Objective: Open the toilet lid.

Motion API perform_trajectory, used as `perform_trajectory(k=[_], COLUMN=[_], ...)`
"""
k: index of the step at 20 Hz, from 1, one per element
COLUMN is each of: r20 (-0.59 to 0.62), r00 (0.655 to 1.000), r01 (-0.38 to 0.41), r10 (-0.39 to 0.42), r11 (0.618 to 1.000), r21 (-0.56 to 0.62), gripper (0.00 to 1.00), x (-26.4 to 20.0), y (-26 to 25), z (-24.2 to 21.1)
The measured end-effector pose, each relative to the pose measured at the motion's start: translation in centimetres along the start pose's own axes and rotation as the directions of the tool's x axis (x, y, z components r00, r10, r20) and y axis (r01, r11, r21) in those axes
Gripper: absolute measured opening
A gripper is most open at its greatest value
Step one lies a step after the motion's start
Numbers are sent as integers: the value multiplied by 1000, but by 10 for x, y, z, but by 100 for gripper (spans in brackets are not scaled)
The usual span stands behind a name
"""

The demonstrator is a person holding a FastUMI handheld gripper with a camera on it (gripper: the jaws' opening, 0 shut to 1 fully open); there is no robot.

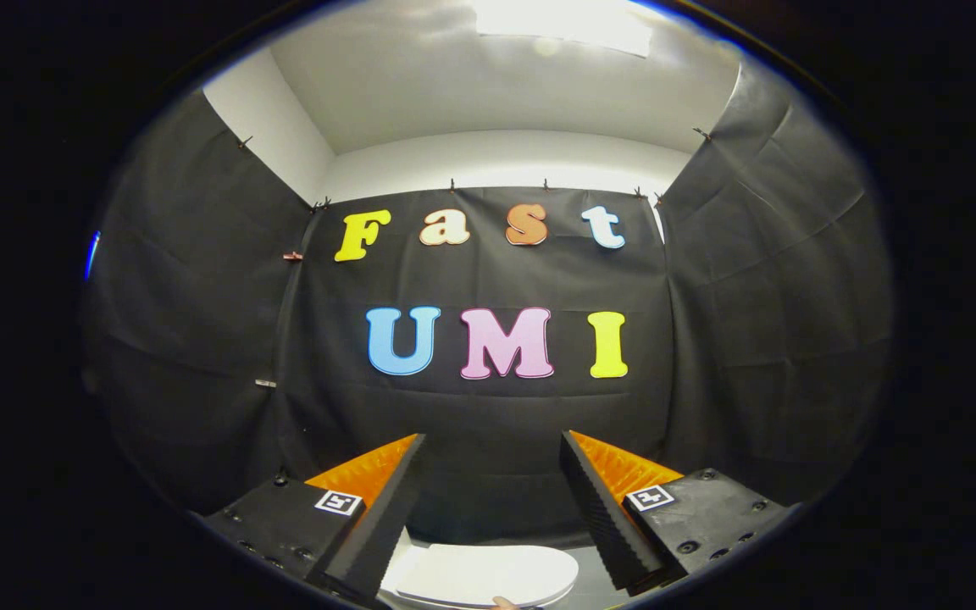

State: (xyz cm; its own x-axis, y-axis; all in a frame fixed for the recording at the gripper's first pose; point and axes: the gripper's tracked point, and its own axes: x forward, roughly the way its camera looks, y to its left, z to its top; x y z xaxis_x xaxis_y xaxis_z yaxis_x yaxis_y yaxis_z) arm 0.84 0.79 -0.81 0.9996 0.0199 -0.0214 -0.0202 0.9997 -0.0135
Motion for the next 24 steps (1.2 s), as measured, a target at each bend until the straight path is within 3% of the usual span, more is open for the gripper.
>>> perform_trajectory(k=[12,24], r20=[-21,-113], r00=[1000,989], r01=[21,98], r10=[-21,-93], r11=[1000,995], r21=[12,32], gripper=[97,97], x=[5,23], y=[-4,-36], z=[-5,-53])
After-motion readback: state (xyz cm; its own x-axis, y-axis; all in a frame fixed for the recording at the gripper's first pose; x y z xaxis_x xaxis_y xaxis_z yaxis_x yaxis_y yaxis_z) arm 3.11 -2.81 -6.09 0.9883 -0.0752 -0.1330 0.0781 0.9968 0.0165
